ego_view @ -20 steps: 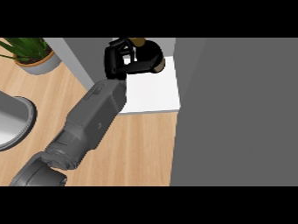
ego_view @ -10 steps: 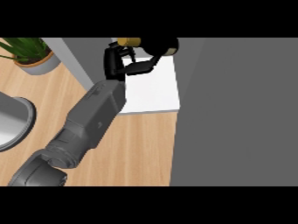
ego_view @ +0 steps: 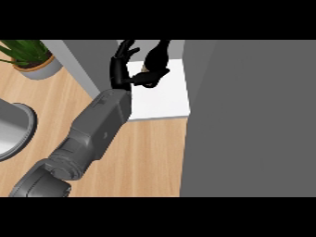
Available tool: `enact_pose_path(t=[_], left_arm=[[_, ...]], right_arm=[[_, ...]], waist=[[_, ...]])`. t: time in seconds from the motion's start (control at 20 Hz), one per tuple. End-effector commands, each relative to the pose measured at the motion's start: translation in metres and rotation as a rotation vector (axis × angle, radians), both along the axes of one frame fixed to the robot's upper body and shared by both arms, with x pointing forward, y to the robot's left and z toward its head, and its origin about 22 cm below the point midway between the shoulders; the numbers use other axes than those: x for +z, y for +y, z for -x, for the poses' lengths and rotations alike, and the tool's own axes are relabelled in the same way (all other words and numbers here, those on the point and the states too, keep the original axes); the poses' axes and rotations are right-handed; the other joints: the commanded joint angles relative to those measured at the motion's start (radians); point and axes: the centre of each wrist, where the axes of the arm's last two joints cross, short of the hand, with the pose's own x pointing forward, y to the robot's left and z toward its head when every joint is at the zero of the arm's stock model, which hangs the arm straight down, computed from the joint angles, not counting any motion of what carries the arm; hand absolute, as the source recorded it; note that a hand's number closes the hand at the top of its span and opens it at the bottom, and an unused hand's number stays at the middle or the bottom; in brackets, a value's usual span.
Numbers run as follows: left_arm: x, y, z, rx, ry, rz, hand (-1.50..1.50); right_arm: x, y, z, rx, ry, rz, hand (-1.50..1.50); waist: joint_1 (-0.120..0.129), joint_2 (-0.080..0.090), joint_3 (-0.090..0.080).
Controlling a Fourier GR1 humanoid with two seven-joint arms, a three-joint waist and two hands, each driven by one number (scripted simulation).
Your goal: Pick up the wine, place it into the cabinet and close the cabinet
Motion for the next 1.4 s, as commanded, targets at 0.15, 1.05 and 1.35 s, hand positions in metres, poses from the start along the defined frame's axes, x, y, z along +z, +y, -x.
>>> enact_pose_path(t=[0.15, 1.05, 1.35], left_arm=[[-0.013, 0.020, 0.004, 0.049, 0.031, -0.086, -1.50], [-0.028, 0.012, 0.014, -0.005, -0.050, -0.029, -1.50], [-0.021, 0.018, 0.009, -0.077, -0.047, 0.000, -1.50]], right_arm=[[0.005, -0.002, 0.012, 0.022, -0.008, -0.023, -1.50], [0.005, -0.001, 0.016, 0.049, -0.020, 0.007, -1.50], [-0.003, -0.010, 0.015, 0.024, -0.028, -0.036, -1.50]], waist=[[-0.011, 0.009, -0.003], [-0.006, 0.001, -0.003], [0.001, 0.001, -0.001]])
